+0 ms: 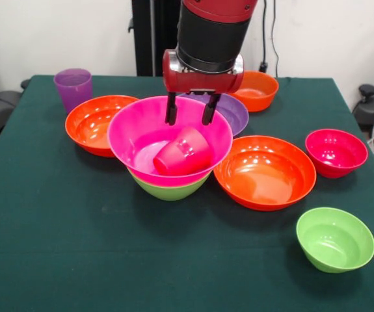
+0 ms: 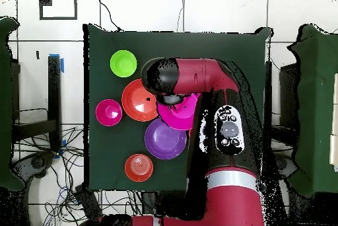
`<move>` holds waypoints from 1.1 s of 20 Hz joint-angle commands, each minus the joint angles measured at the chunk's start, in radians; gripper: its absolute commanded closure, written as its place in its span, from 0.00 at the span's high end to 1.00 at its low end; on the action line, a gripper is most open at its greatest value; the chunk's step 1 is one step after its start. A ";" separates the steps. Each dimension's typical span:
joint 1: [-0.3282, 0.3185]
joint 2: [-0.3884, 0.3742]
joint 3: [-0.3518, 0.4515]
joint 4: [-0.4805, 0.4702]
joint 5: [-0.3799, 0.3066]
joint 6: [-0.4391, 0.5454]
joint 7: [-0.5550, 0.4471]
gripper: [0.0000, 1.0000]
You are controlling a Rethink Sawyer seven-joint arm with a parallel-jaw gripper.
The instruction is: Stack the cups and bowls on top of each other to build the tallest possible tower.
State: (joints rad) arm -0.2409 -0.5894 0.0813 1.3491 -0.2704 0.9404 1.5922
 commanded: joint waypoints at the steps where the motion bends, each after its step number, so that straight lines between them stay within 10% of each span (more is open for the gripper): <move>1: 0.021 0.064 0.075 -0.001 -0.071 -0.003 -0.073 1.00; 22: 0.004 0.161 0.094 -0.040 -0.088 -0.105 -0.084 1.00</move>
State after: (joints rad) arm -0.2402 -0.5287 0.0888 1.3481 -0.2702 0.9029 1.5922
